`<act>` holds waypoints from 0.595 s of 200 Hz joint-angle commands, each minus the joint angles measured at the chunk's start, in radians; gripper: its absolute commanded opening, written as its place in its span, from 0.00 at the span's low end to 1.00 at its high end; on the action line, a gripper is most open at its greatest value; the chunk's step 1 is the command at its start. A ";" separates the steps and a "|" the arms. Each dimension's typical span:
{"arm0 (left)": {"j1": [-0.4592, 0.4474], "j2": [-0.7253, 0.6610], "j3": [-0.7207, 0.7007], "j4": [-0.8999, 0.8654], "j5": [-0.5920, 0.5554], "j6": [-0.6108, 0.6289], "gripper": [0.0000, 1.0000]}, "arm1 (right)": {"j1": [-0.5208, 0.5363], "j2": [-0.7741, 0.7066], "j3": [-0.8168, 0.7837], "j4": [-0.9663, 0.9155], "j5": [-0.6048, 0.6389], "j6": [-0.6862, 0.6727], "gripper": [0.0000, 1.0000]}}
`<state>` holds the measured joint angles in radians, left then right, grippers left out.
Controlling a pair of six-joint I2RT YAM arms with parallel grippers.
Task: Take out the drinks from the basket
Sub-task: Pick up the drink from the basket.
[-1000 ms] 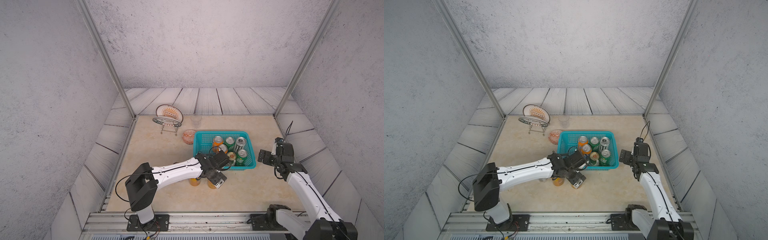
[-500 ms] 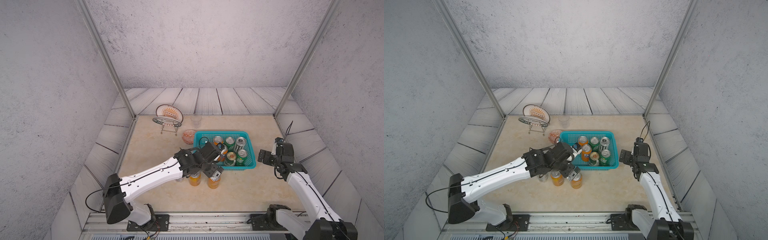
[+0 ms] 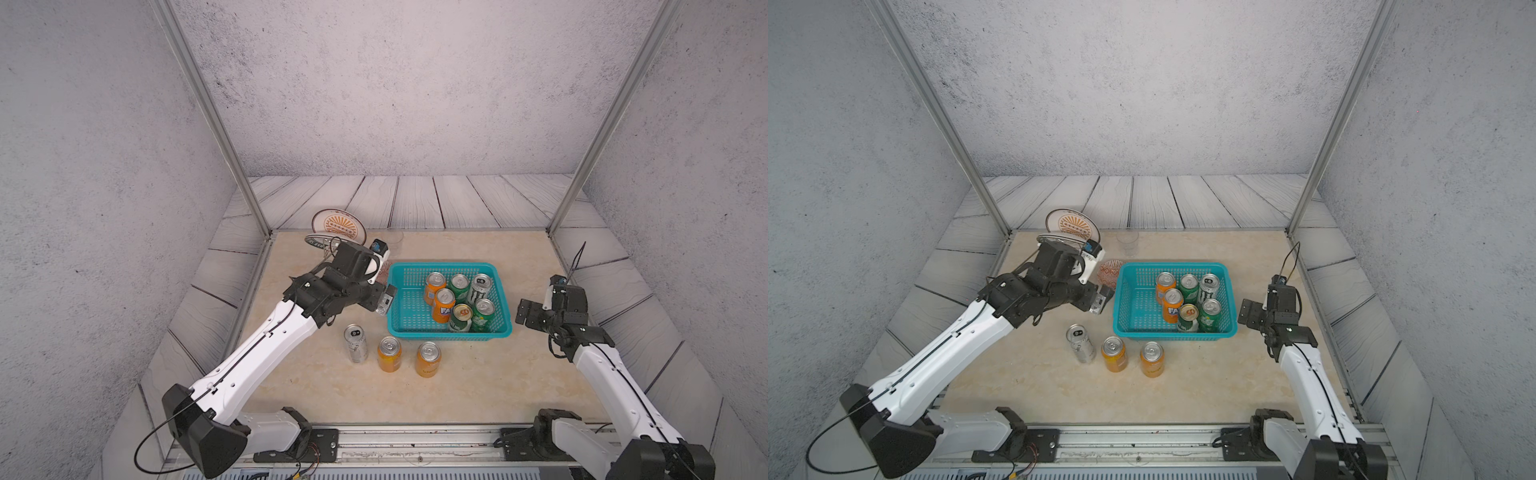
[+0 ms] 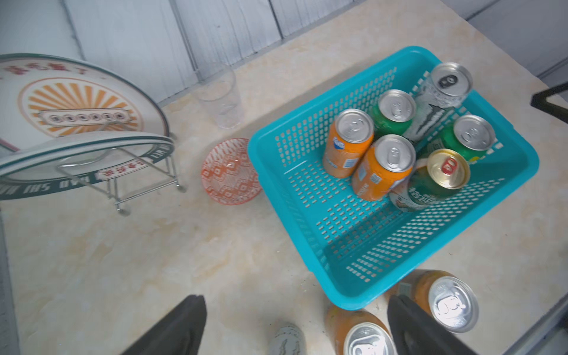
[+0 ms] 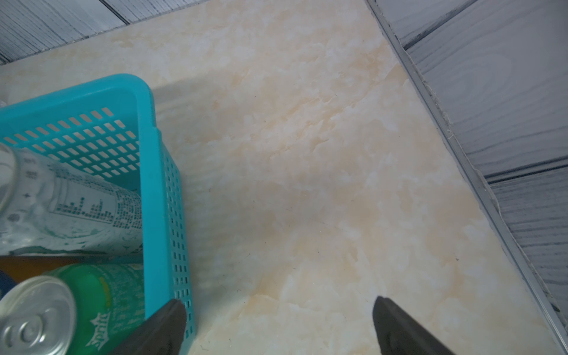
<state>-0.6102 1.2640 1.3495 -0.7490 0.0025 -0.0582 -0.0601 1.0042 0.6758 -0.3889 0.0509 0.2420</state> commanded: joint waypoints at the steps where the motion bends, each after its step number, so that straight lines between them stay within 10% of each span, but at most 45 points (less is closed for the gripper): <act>1: 0.080 -0.039 -0.032 0.024 0.053 0.048 0.99 | -0.003 -0.016 0.025 -0.007 0.002 -0.002 0.99; 119: 0.488 -0.168 -0.346 0.356 0.140 -0.038 0.99 | -0.002 -0.015 0.032 -0.022 0.007 -0.009 1.00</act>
<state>-0.1509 1.1301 1.0538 -0.5167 0.1123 -0.0505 -0.0605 1.0042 0.6762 -0.3904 0.0513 0.2359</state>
